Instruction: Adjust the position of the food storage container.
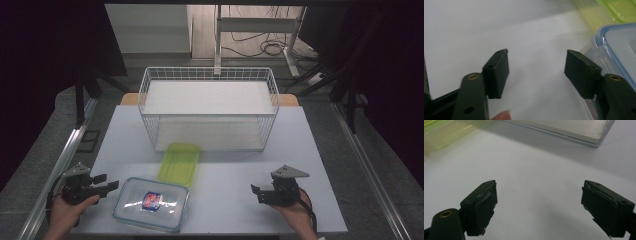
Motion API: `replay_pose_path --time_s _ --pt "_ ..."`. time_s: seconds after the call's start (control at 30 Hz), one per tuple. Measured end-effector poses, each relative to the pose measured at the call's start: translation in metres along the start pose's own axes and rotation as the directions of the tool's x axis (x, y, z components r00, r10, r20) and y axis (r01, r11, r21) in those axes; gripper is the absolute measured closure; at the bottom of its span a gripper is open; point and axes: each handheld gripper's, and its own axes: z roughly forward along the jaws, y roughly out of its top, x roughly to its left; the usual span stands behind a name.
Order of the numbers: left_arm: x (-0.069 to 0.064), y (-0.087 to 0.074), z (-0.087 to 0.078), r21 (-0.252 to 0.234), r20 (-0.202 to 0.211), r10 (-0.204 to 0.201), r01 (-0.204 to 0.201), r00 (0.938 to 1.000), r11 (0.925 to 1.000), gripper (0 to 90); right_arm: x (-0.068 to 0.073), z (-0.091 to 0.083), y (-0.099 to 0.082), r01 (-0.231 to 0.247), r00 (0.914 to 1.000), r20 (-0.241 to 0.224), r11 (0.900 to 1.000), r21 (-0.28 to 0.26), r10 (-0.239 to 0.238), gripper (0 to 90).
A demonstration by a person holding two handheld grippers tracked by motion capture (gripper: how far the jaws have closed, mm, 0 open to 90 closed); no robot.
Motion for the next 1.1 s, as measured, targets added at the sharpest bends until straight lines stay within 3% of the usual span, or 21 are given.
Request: replay_pose_path --time_s 0.1,0.23,0.3,0.4,0.5,0.63,0.83,0.97,1.1 --pt "0.000 0.001 -0.001 0.012 0.006 0.003 -0.004 1.0000 0.9999 48.1 0.000 0.000 0.000 0.006 1.0000 -0.001 1.0000 0.000 -0.006 14.4" --pt "-0.002 0.000 -0.008 0.035 0.056 0.008 -0.010 0.9984 0.9993 86.8 0.002 0.000 -0.003 0.016 0.9999 -0.006 0.9999 0.003 -0.016 14.8" --pt "-0.006 -0.003 -0.015 0.052 0.078 0.015 -0.020 0.9968 0.9984 90.0 0.003 -0.001 -0.003 0.013 0.9999 -0.009 0.9999 0.002 -0.013 14.8" --pt "-0.010 -0.013 -0.021 0.094 0.087 0.026 -0.034 0.9959 0.9950 90.0 0.004 -0.001 -0.002 0.012 0.9999 -0.007 0.9999 0.001 -0.012 14.8" --pt "-0.015 -0.022 -0.026 0.099 0.098 0.024 -0.034 0.9949 0.9945 90.0 0.004 -0.001 -0.002 0.012 0.9999 -0.008 0.9999 0.002 -0.012 14.8" --pt "-0.022 -0.029 -0.028 0.117 0.147 0.021 -0.038 0.9890 0.9924 90.0 0.004 -0.003 -0.001 0.009 0.9999 -0.008 0.9999 0.005 -0.009 15.1" --pt "-0.037 -0.033 -0.023 0.159 0.186 0.041 -0.071 0.9816 0.9847 90.0 0.005 -0.009 0.001 -0.005 1.0000 -0.001 1.0000 -0.001 0.005 15.1" --pt "-0.041 -0.033 -0.018 0.176 0.180 0.052 -0.084 0.9823 0.9808 90.0 0.004 -0.011 0.001 -0.009 1.0000 0.001 1.0000 -0.002 0.009 15.1" --pt "-0.041 -0.034 -0.015 0.172 0.176 0.045 -0.076 0.9833 0.9821 90.0 0.003 -0.012 0.000 -0.017 0.9999 0.004 0.9999 0.003 0.017 15.1"
